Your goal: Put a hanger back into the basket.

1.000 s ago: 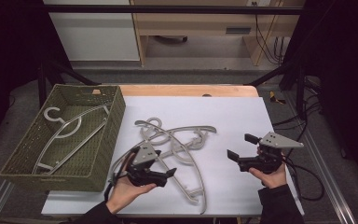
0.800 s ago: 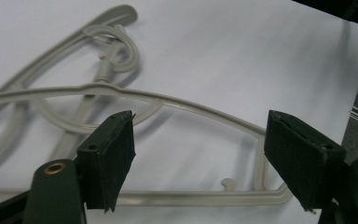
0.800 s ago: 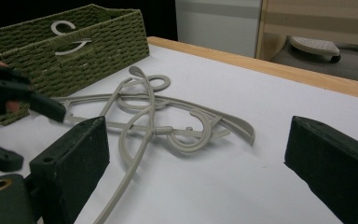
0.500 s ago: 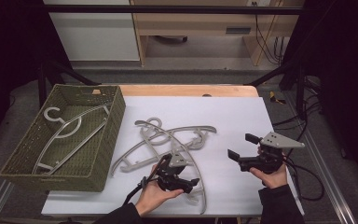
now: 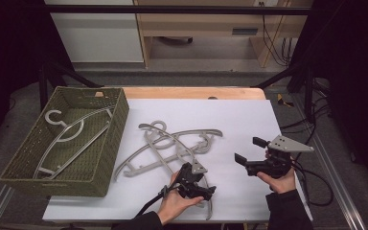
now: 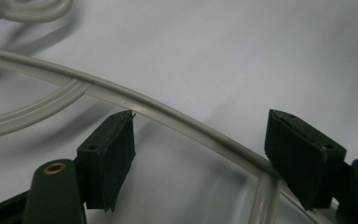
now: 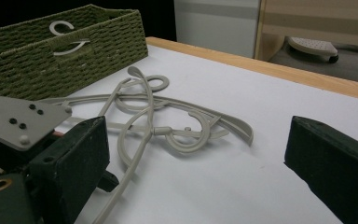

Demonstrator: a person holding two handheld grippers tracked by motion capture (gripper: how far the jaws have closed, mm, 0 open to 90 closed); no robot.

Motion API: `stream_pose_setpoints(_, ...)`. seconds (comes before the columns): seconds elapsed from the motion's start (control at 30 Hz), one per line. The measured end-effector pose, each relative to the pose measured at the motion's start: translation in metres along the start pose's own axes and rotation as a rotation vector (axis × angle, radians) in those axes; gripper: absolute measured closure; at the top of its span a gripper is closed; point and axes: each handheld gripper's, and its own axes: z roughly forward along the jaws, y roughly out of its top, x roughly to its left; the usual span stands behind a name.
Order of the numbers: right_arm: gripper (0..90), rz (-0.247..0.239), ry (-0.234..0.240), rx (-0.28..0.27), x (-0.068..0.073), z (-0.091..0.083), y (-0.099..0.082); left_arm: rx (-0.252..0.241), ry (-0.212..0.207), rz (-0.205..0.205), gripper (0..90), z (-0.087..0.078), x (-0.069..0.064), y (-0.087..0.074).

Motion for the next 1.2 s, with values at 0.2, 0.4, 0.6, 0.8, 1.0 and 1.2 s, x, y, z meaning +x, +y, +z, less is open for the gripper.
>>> stream_pose_setpoints(0.2,6.6,-0.005,0.002,0.001,0.0,0.0,0.0,0.042,-0.023,-0.01,29.8,0.003,-0.003,-0.001)
stream_pose_setpoints(0.4,6.6,-0.004,0.002,-0.001,0.0,-0.001,0.0,0.104,-0.062,-0.017,42.2,-0.013,0.008,-0.007)
stream_pose_setpoints(0.6,6.6,-0.006,0.001,0.006,0.001,0.0,0.0,0.156,-0.073,-0.014,54.8,-0.041,0.025,-0.025)
stream_pose_setpoints(0.8,6.7,-0.007,0.002,0.015,0.002,0.002,-0.001,0.194,-0.039,0.004,65.7,-0.069,0.041,-0.045)
stream_pose_setpoints(1.0,6.7,-0.01,0.001,0.019,0.002,0.004,-0.001,0.224,-0.022,0.004,75.0,-0.091,0.056,-0.06)
stream_pose_setpoints(1.2,6.8,-0.009,0.003,0.024,0.002,0.005,-0.002,0.243,0.008,0.041,80.5,-0.102,0.063,-0.067)
